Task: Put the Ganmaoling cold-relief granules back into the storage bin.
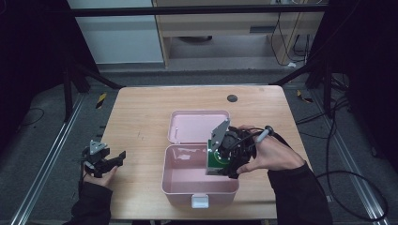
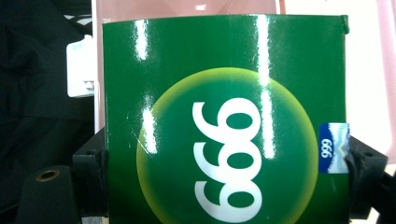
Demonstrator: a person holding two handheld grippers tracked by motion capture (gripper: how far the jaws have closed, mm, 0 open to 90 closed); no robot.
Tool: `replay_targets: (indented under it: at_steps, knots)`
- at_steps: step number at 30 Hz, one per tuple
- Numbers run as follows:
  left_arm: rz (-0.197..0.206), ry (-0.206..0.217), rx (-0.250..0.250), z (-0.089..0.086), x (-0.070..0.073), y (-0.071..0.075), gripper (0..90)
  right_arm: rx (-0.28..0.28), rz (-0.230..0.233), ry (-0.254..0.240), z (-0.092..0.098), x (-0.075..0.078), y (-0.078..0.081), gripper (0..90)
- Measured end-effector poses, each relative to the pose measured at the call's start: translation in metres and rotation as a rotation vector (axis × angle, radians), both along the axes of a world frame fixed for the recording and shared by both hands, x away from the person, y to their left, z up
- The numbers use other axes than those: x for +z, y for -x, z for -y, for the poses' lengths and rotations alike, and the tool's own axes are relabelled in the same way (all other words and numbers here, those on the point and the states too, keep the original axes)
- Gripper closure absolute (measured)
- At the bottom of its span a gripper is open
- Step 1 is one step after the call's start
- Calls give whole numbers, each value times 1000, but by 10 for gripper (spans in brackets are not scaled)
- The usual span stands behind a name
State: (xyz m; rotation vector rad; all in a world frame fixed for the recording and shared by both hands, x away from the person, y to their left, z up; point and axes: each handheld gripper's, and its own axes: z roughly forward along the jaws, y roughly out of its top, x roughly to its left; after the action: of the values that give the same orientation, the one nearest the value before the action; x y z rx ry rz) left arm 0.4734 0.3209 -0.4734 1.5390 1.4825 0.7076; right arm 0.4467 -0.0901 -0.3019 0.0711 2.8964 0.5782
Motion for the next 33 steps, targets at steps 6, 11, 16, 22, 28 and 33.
replay_targets:
  at_steps: [6, 11, 16, 22, 28, 33]
  knots:
    - [1, 1, 0, 0, 0, 0, 309, 4, -6, 19, -6, -6, -2, 160]
    - [2, 1, 2, -1, 0, 0, 309, 20, -8, 37, -9, -12, -1, 160]
    - [4, 1, 2, -1, 1, 0, 309, 32, -12, 44, -13, -18, -1, 160]
    - [1, 0, 2, -1, 0, 0, 309, 20, -23, 31, -9, -27, -3, 159]
    - [5, 2, 3, -1, 1, 0, 309, 37, -29, 42, -12, -33, -3, 158]
    - [3, 0, 2, -2, 1, 0, 309, 36, -34, 38, -11, -39, -4, 158]
